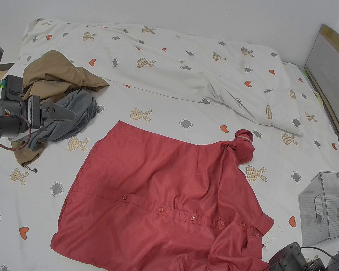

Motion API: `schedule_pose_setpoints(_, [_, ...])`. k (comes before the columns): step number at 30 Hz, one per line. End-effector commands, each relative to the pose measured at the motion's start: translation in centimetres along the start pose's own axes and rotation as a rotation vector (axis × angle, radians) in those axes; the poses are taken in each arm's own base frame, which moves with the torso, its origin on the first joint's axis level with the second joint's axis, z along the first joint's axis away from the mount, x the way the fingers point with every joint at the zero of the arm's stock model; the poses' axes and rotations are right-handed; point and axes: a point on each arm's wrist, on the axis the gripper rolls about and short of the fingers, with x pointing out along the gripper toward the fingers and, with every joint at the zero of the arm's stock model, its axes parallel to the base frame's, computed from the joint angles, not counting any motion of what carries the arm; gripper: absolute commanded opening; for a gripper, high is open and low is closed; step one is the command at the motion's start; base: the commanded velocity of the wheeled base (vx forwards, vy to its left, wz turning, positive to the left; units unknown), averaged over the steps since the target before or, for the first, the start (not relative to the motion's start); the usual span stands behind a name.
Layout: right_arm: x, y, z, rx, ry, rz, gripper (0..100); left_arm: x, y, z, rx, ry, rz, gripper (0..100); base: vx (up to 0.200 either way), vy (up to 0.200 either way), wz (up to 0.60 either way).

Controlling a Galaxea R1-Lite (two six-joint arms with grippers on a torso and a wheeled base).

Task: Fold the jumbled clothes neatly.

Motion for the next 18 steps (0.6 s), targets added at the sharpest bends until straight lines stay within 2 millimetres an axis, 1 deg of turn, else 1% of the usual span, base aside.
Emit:
schedule_pose_setpoints(1, [0.8, -0.1, 0.0, 0.005, 0.046, 0.004, 100, 0.0, 0.0, 0.0, 0.0, 0.002, 0.001, 100, 0.0, 0.0, 0.0])
schedule_pose_setpoints(2, [1.4, -0.3, 0.0, 0.015, 0.075, 0.006, 100, 0.0, 0.0, 0.0, -0.002, 0.002, 0.001, 100, 0.0, 0.0, 0.0])
schedule_pose_setpoints(4, [1.8, -0.1, 0.0, 0.005, 0.078, 0.01, 100, 0.0, 0.0, 0.0, 0.0, 0.002, 0.001, 100, 0.0, 0.0, 0.0])
schedule_pose_setpoints(8, [2.0, 0.1, 0.2, -0.011, 0.063, 0.013, 100, 0.1, 0.0, 0.0, -0.001, 0.004, 0.001, 100, 0.0, 0.0, 0.0])
schedule_pose_setpoints(12, [2.5, -0.1, 0.3, 0.0, 0.085, 0.012, 100, 0.0, 0.0, 0.0, 0.0, 0.002, 0.001, 100, 0.0, 0.0, 0.0])
schedule_pose_setpoints(18, [3.9, -0.3, 0.5, 0.0, 0.076, 0.008, 100, 0.0, 0.0, 0.0, 0.0, 0.002, 0.001, 100, 0.0, 0.0, 0.0])
